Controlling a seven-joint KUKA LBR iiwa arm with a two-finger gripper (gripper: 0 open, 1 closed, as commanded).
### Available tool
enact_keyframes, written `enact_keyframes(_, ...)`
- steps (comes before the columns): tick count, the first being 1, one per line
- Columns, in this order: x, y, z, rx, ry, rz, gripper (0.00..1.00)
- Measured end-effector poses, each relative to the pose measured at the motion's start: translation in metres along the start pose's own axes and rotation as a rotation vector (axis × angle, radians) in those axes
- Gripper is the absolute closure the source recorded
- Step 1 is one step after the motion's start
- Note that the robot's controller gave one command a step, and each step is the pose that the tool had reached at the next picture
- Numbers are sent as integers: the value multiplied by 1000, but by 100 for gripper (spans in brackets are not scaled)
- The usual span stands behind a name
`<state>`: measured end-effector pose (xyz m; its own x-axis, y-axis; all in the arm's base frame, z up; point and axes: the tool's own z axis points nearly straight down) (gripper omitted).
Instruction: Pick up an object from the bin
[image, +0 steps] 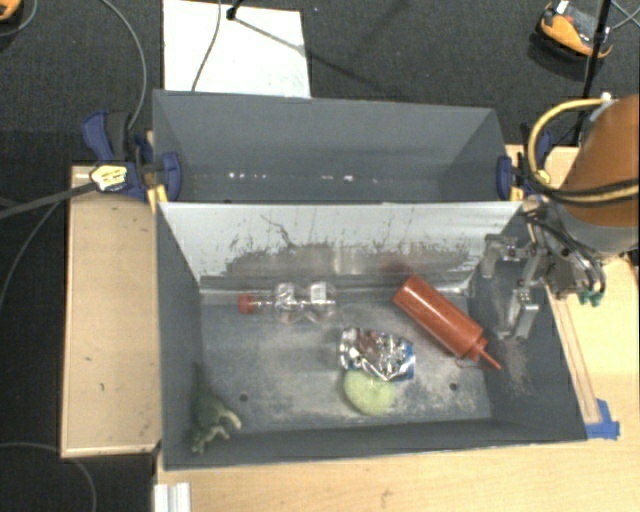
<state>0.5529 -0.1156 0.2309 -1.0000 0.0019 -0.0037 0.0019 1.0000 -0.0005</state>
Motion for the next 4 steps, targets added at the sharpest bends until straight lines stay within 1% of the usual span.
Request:
enact_keyframes(1,-9,3,43,1,-7,-14,0)
enact_keyframes(2,-16,8,97,-1,2,-35,0)
enact_keyframes(3,-25,-11,133,-3,-1,2,0)
enact_keyframes(4,-30,-24,157,0,-7,28,100)
